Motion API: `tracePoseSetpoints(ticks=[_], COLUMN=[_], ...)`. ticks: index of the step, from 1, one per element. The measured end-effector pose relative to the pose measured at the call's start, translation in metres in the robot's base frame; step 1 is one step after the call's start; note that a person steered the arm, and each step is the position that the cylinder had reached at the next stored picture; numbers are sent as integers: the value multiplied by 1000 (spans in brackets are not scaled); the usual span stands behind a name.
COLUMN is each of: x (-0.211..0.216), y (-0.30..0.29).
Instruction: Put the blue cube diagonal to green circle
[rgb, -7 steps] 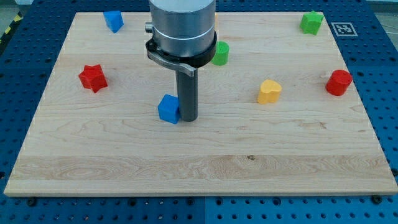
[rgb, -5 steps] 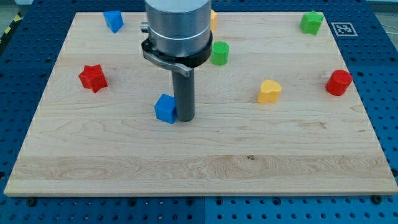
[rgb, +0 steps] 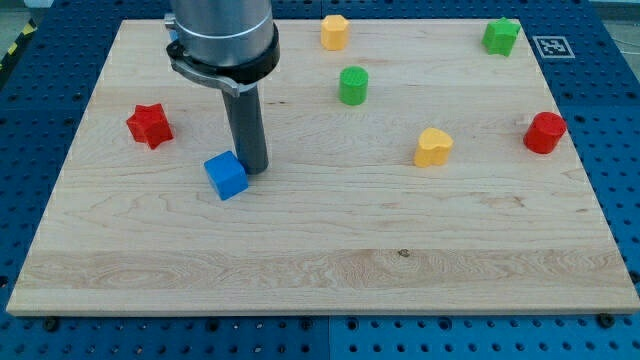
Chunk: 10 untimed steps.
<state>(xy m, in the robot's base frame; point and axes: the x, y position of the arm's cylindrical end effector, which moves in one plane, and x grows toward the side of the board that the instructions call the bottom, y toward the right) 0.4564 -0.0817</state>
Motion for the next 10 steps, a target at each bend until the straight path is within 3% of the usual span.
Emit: tracePoseSetpoints(ticks=[1,3,8,10], x=[-6,36,26,31], y=[-8,-15,-75,-57])
